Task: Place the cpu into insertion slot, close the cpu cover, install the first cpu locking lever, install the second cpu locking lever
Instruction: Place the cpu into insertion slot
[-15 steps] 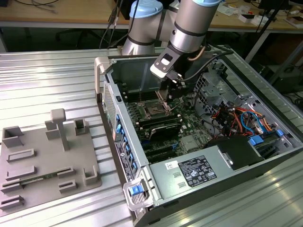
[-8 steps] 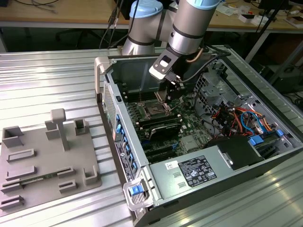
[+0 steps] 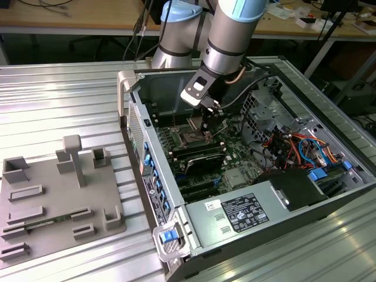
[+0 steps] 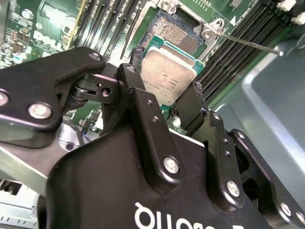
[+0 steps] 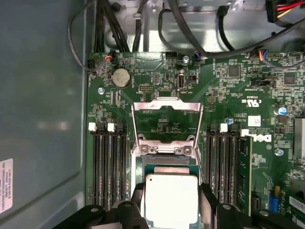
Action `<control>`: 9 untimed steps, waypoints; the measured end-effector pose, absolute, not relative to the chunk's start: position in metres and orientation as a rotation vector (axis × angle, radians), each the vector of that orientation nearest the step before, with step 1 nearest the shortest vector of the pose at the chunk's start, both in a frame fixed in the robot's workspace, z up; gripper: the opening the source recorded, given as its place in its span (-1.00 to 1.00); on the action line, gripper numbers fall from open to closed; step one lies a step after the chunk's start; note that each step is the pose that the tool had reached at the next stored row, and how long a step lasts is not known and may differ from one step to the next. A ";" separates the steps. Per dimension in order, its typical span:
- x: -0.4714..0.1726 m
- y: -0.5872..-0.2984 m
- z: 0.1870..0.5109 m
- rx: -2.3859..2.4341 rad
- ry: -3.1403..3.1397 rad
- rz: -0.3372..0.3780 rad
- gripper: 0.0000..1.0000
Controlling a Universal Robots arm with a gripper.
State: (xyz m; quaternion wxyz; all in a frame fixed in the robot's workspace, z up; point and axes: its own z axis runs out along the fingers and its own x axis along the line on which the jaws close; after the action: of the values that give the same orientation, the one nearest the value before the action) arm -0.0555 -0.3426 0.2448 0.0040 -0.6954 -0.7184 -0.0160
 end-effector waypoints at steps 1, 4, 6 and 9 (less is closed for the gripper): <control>-0.055 -0.342 0.243 -2.172 -2.259 -0.050 0.09; -0.056 -0.339 0.237 -2.164 -2.266 -0.050 0.09; -0.056 -0.338 0.233 -2.164 -2.266 -0.050 0.09; -0.057 -0.337 0.226 -2.164 -2.266 -0.050 0.09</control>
State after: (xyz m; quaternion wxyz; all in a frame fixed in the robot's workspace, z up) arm -0.0567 -0.3367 0.2263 0.0041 -0.6905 -0.7231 -0.0159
